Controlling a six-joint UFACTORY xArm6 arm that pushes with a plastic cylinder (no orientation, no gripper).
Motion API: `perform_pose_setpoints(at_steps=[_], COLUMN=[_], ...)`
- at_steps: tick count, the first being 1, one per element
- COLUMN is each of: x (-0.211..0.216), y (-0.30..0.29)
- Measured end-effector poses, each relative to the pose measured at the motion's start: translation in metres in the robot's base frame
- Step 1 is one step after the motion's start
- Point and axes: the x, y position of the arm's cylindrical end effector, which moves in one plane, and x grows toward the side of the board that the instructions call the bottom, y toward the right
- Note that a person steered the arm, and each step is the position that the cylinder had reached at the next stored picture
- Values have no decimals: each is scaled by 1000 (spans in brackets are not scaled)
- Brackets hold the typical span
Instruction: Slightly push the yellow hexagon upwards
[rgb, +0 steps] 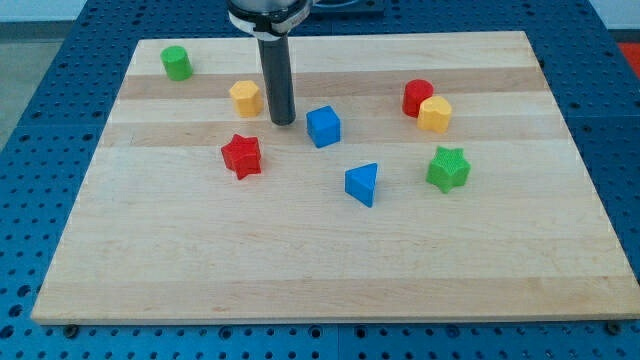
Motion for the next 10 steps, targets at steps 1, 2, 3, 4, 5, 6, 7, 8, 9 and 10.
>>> perform_pose_setpoints(at_steps=[1, 2, 3, 4, 5, 6, 7, 8, 9, 10], x=[3, 3, 3, 3, 0, -2, -4, -4, -11, -26], y=[-4, -19, -34, -62, -66, -60, -51, -48, -48, -49])
